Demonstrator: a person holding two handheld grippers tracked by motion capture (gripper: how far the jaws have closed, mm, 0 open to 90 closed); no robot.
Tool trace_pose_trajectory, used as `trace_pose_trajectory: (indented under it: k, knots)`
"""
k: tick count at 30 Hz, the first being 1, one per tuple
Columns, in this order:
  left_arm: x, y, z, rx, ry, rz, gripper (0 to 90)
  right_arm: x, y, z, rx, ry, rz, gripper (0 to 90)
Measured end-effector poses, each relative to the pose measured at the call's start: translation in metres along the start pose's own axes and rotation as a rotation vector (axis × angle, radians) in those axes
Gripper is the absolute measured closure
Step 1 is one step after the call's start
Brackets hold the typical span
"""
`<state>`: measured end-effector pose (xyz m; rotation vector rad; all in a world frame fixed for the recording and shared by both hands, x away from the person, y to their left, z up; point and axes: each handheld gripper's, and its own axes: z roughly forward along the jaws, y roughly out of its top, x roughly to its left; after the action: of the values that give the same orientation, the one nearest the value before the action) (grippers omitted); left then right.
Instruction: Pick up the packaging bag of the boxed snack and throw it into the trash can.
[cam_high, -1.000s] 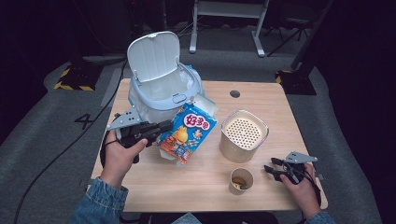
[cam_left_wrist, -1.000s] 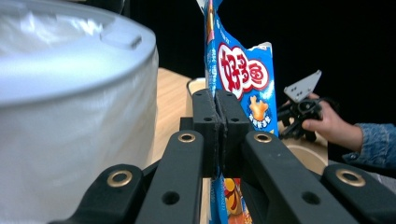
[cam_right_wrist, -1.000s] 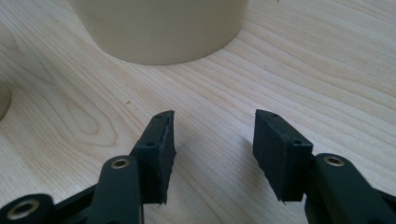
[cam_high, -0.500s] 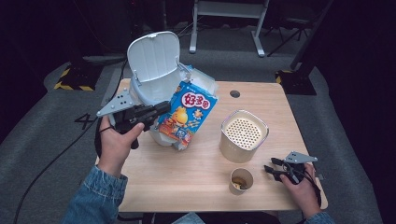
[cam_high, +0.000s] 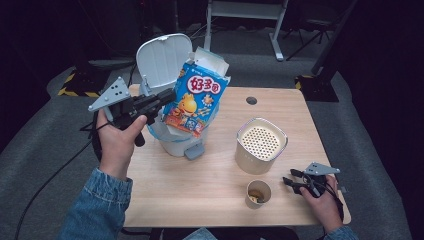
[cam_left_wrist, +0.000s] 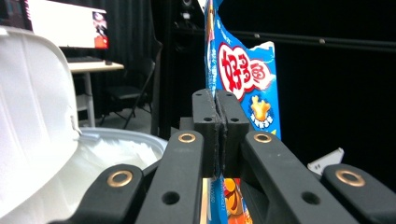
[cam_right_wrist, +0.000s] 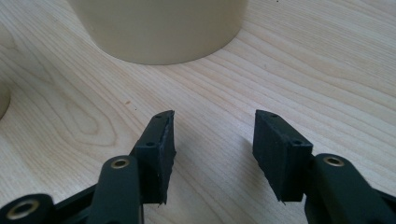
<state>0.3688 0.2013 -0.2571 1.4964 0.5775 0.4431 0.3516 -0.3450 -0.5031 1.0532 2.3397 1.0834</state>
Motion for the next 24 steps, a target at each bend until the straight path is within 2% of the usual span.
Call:
trace_pose_trajectory:
  k: [8, 13, 20, 23, 24]
  knots:
    - [0.002, 0.019, 0.003, -0.022, 0.030, 0.013, 88.2, 0.000, 0.000, 0.000, 0.000, 0.002, 0.002, 49.0]
    - [0.008, 0.029, 0.009, -0.025, 0.057, 0.018, 88.2, 0.000, 0.000, 0.000, 0.000, 0.002, 0.002, 49.0]
    - [0.023, 0.037, 0.015, -0.045, 0.112, 0.023, 88.2, 0.000, 0.000, 0.000, 0.000, 0.002, 0.001, 49.0]
    - [0.034, 0.037, 0.019, -0.068, 0.142, 0.000, 88.2, 0.000, 0.000, 0.000, 0.000, 0.001, 0.001, 49.0]
    - [0.034, 0.037, 0.019, -0.068, 0.142, 0.000, 88.2, 0.000, 0.000, 0.000, 0.000, 0.000, -0.001, 49.0]
